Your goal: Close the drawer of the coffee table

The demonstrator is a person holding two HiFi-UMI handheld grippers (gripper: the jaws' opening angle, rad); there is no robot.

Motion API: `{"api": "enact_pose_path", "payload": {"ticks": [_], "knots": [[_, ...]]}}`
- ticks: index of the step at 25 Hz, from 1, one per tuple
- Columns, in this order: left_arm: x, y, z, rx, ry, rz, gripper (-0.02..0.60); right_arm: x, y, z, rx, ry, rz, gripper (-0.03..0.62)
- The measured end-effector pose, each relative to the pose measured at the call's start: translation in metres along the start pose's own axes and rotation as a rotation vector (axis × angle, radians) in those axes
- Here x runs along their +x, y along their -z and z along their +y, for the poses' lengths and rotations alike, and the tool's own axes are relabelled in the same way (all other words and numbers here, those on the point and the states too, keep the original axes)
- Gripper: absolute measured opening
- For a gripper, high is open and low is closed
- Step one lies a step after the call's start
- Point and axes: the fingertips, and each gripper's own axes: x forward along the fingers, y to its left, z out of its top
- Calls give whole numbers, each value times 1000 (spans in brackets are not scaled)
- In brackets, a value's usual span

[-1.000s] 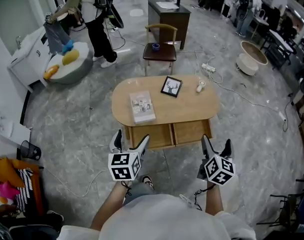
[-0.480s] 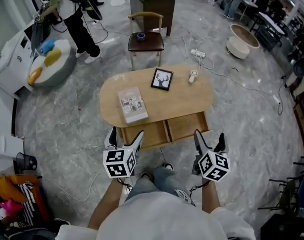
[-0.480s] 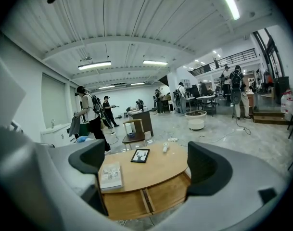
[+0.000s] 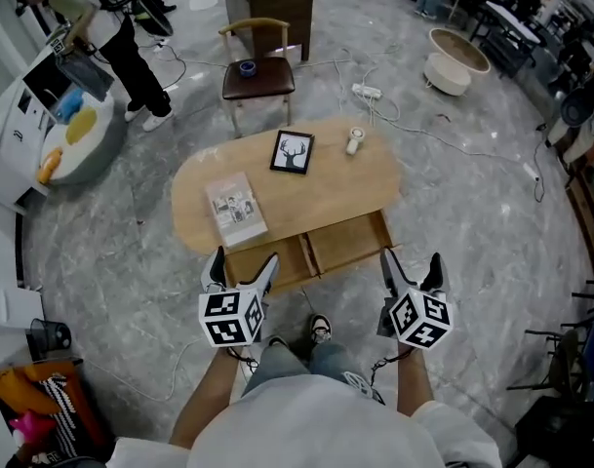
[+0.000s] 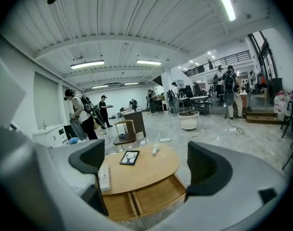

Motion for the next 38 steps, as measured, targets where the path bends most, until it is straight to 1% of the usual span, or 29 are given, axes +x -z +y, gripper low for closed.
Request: {"api": "enact_pose_path", "payload": {"ticks": [3, 7, 10, 13, 17, 20, 23, 28, 30, 33, 36, 38], "knots": [[22, 6, -23, 17, 34, 22, 479, -1, 3, -22, 0, 25, 5, 532], [49, 20, -48, 41, 68, 67, 479, 9, 14, -40, 11, 27, 30, 532], [67, 40, -57, 55, 71, 114, 479, 22, 33, -53, 29, 24, 57, 533], [86, 69, -56, 53, 52, 175, 479, 44, 62, -65, 39, 6, 97, 532], [117, 119, -52, 44, 33, 244, 479, 76, 120, -87, 60, -8, 152, 532], [144, 164, -46, 33, 15, 284, 479, 100, 178, -103, 82, -12, 195, 534], [167, 209, -37, 38, 1, 327, 479, 120, 239, -117, 101, -15, 227, 536], [195, 287, -24, 53, 0, 408, 479, 148, 327, -142, 132, -17, 238, 539], [204, 316, -18, 71, 6, 442, 479, 158, 355, -151, 138, -21, 237, 540], [214, 349, -10, 90, 8, 479, 479, 170, 394, -162, 125, -40, 266, 540], [222, 375, -3, 104, 21, 524, 479, 176, 422, -167, 96, -68, 296, 541], [227, 385, -1, 117, 28, 545, 479, 181, 436, -168, 68, -99, 316, 541]]}}
